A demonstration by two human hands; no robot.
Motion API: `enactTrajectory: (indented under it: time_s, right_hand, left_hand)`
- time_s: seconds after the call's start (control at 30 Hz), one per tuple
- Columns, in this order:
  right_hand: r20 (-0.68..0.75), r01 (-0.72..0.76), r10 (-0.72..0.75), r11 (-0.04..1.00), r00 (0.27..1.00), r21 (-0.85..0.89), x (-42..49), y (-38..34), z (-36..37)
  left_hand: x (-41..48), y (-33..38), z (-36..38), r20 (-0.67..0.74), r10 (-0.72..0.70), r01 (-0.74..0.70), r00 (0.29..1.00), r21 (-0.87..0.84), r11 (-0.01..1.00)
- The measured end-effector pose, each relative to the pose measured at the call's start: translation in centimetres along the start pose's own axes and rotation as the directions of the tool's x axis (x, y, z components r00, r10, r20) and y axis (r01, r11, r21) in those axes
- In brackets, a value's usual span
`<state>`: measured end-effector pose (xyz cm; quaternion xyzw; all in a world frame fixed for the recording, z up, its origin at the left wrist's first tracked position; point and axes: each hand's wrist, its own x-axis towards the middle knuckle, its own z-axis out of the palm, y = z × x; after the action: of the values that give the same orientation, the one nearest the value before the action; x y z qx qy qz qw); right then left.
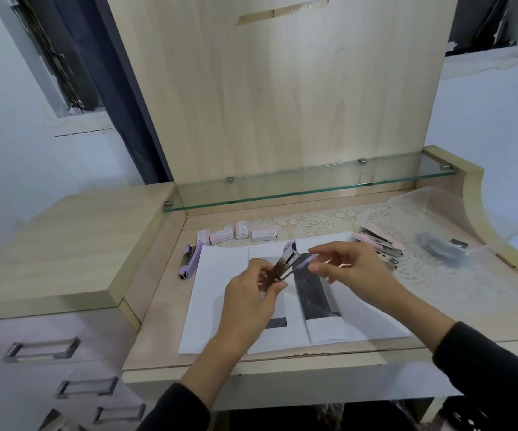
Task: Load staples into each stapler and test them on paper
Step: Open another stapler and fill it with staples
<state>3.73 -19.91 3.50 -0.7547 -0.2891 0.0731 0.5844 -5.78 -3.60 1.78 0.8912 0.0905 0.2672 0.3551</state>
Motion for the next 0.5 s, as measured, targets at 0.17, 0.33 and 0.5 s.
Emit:
enactTrajectory:
  time_s: [0.17, 0.33, 0.5]
  right_hand:
    - [0.029, -0.034, 0.031, 0.991, 0.999, 0.128, -0.2, 0.0, 0.5]
    - [0.018, -0.039, 0.037, 0.986, 0.999, 0.161, -0.3, -0.2, 0.8]
    - [0.02, -0.047, 0.044, 0.978, 0.999, 0.203, -0.1, -1.0, 1.3]
  left_hand:
    - [-0.2, 0.4, 0.0, -0.001, -0.007, 0.007, 1.0, -0.012, 1.0]
    - [-0.4, 0.6, 0.0, 0.018, -0.035, 0.036, 0.999, -0.053, 0.998]
    - [-0.3, 0.6, 0.0, 0.031, -0.013, 0.016, 0.999, -0.078, 0.997]
